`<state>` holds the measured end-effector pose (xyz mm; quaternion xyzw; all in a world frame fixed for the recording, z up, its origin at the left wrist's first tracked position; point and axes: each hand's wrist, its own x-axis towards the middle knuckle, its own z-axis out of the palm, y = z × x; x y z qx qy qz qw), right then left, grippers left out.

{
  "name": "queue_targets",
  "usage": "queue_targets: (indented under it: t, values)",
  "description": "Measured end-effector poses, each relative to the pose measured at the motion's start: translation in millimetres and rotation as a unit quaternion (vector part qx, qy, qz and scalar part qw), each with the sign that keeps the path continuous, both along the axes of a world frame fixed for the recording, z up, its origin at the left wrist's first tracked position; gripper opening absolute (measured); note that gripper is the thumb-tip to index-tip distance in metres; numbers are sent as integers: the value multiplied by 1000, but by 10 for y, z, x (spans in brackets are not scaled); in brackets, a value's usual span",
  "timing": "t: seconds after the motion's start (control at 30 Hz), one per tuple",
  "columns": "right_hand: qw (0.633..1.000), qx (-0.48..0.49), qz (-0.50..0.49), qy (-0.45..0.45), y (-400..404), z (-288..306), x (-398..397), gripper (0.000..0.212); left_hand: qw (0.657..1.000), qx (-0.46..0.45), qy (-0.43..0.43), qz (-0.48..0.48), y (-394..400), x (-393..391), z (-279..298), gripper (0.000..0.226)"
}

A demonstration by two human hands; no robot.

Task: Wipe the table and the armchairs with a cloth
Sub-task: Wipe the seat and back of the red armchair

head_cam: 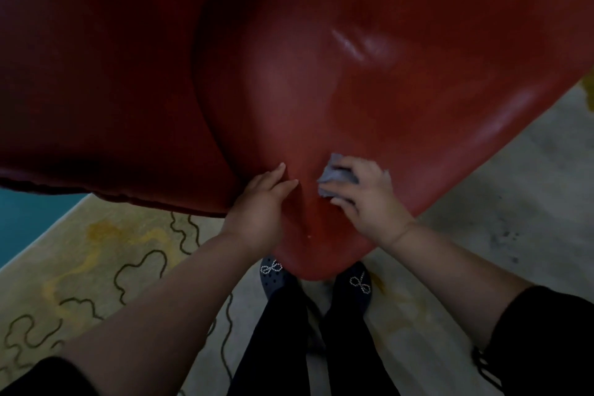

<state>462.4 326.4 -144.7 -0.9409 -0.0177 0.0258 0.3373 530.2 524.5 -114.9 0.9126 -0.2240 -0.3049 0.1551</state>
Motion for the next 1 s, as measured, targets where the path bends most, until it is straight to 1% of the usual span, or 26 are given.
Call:
queue_targets:
  t: [0.03, 0.07, 0.17, 0.23, 0.3, 0.37, 0.4, 0.47, 0.53, 0.63, 0.73, 0.87, 1.0]
  values:
    - [1000, -4, 23, 7, 11, -6, -4, 26, 1000, 2, -4, 2, -11, -9, 4, 62]
    - [1000, -2, 23, 11, -30, -17, 10, 27, 1000, 4, -6, 4, -22, -17, 4, 62]
    - [998, -21, -50, -23, -312, -54, 111, 29, 1000, 13, -7, 3, -54, -22, 8, 62]
    - [995, -23, -91, -27, -398, -52, 162, 31, 1000, 18, -6, 3, -75, 3, 14, 64]
    - [997, -23, -63, -31, -342, -70, 173, 36, 1000, 25, -4, 3, -114, 33, 20, 65]
    - [999, -32, -14, -5, -281, -54, 149, 39, 999, 32, 1, -1, -170, 69, 38, 65]
    - [999, -38, -14, 12, -292, -31, 148, 38, 999, 37, 4, -3, -197, 93, 60, 66]
    - [997, -49, -46, 37, -367, 24, 194, 36, 999, 47, 5, -7, -247, 160, 126, 68]
    - [994, -35, -82, 59, -411, 100, 221, 35, 998, 60, 2, -6, -281, 216, 239, 69]
    - [988, 3, -144, 58, -473, 315, 259, 37, 998, 65, -3, 0, -341, 288, 434, 72]
    - [987, 28, -150, 41, -546, 608, 359, 39, 998, 62, -8, 13, -419, 360, 647, 72]
    - [967, 102, -226, 59, -619, 1062, 501, 37, 997, 65, -17, 25, -507, 447, 987, 70]
    - [959, 125, -251, 36, -634, 1542, 592, 41, 997, 63, -39, 29, -516, 504, 1394, 69]
